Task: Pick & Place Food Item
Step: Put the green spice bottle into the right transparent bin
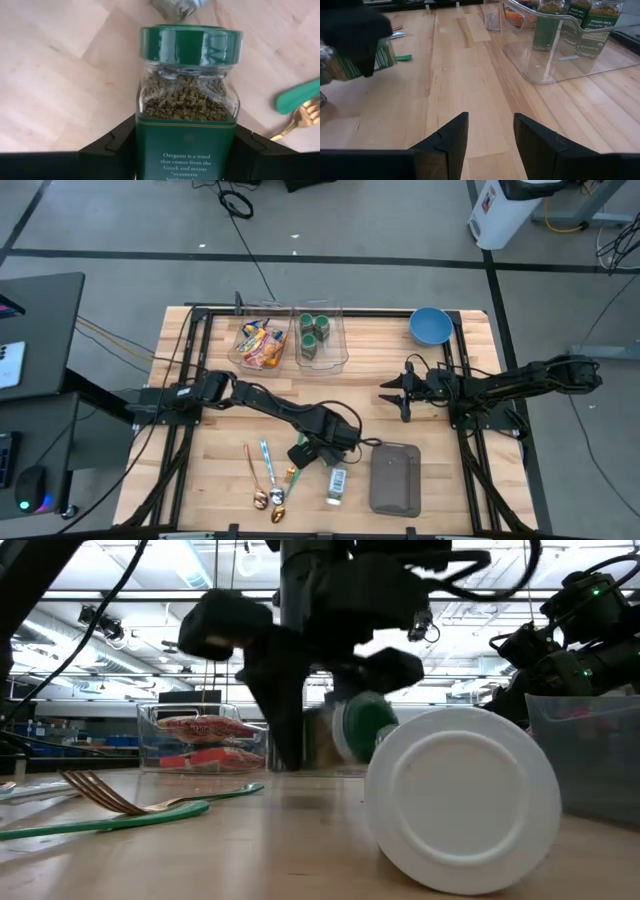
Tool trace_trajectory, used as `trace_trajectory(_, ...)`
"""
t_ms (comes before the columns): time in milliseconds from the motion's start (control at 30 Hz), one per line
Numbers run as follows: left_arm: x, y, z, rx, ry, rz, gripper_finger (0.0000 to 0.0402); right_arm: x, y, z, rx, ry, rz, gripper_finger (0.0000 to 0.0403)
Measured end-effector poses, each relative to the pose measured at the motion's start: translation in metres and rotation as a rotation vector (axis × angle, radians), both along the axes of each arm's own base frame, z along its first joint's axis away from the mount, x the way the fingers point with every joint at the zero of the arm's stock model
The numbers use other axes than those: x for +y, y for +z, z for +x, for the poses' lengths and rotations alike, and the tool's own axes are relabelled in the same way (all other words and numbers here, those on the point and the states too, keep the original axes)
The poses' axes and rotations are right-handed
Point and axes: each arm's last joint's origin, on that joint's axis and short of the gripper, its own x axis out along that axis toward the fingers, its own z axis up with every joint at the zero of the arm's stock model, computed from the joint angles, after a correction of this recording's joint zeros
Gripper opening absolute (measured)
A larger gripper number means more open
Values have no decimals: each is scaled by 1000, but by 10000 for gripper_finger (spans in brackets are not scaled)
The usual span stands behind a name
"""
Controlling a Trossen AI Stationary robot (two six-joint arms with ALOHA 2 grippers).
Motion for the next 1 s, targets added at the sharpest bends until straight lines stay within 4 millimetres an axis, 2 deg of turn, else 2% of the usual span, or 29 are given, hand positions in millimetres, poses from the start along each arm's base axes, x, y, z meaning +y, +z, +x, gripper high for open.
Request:
trace_trajectory(133, 3, 19, -1, -42, 45, -60, 207, 0, 0, 0, 0, 0, 0, 167)
trace_trajectory(300, 5, 49, 11, -221, 84, -261, 207, 0, 0, 0, 0, 0, 0, 167)
trace_trajectory(500, -3, 79, 37, -531, 0, -570, 207, 0, 0, 0, -4, 0, 0, 167)
trace_trajectory(733, -22, 107, 60, -942, -65, -737, 207, 0, 0, 0, -2, 3, 1, 167)
trace_trajectory(867, -35, 115, 69, -1204, 42, -789, 207, 0, 1, 0, -8, 3, 0, 167)
trace_trajectory(1000, -43, 105, 77, -1396, 160, -790, 207, 0, 1, 0, -9, 2, 4, 167)
